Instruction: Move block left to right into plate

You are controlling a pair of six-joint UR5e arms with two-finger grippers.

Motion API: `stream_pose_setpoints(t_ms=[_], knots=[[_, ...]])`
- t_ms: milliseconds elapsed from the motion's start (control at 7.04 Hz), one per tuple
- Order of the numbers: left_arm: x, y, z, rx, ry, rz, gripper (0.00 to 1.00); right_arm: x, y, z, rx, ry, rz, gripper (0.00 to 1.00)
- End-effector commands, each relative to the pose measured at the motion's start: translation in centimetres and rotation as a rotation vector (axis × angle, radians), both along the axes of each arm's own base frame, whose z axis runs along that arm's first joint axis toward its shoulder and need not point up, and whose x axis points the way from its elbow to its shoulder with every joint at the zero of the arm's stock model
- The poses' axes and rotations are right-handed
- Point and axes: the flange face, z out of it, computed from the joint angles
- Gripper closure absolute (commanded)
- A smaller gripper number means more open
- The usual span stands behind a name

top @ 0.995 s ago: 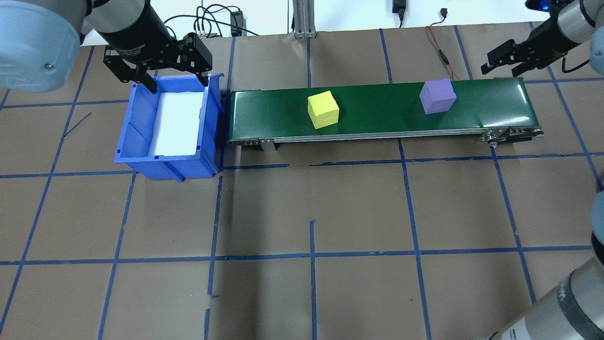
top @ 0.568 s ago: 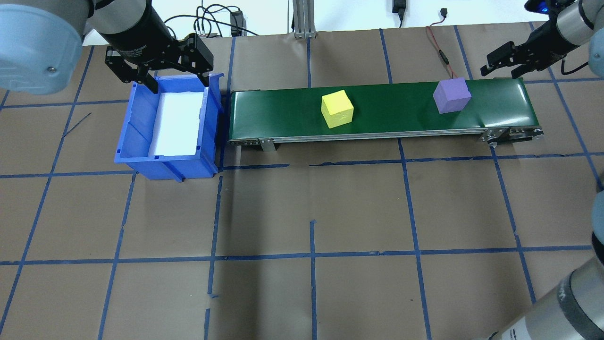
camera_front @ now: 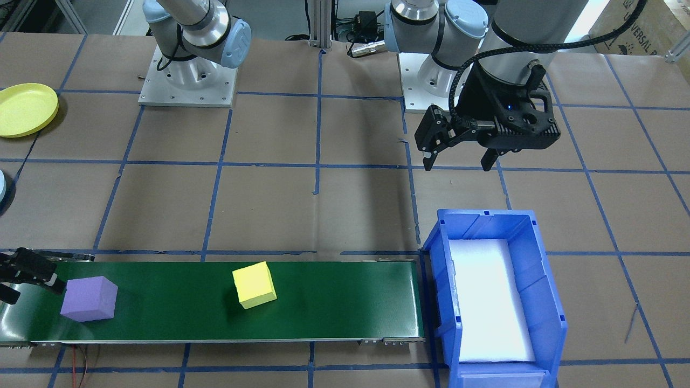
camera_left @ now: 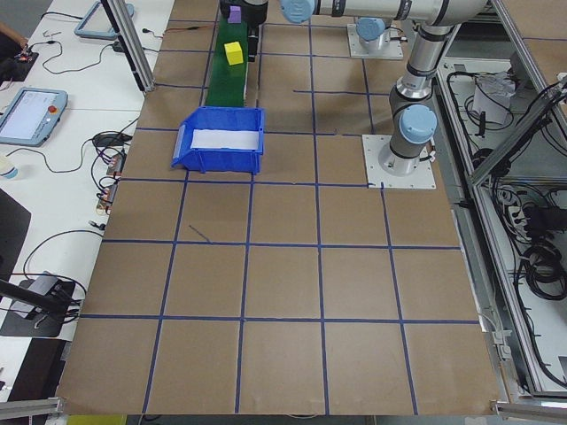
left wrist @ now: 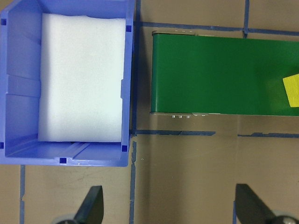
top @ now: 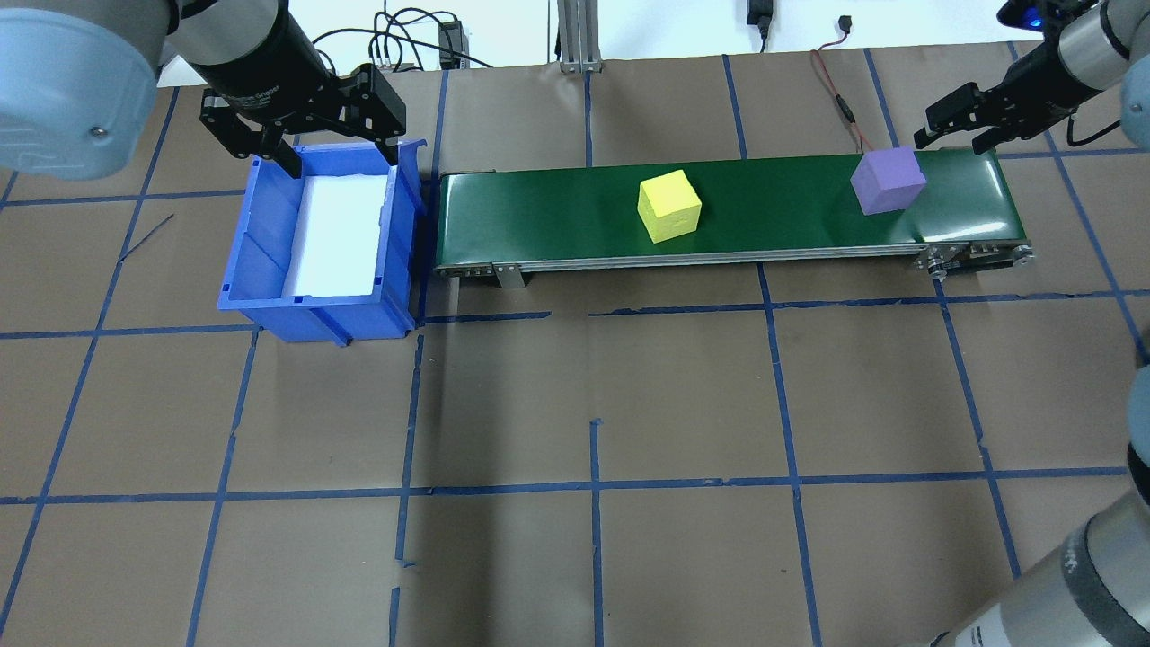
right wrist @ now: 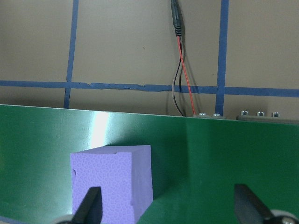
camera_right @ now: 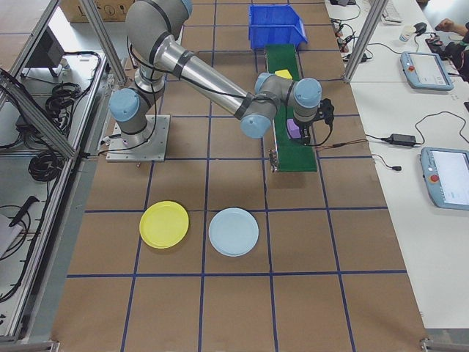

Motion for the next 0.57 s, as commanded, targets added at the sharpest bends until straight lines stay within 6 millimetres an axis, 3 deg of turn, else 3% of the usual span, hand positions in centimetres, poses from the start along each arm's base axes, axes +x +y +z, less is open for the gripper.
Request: stream_pose_setpoints(t_ms=[0,426], knots=[[0.00,-0.02,-0.02,0.000,0.000,0.000,0.00,0.00,0.20,-0.35,0.009,0.006,0.001,0.00],[0.00,-0.05,0.07,-0.003,0.000,0.000,0.00,-0.53,0.28,-0.82,0.037,0.053,-0.010,0.00]])
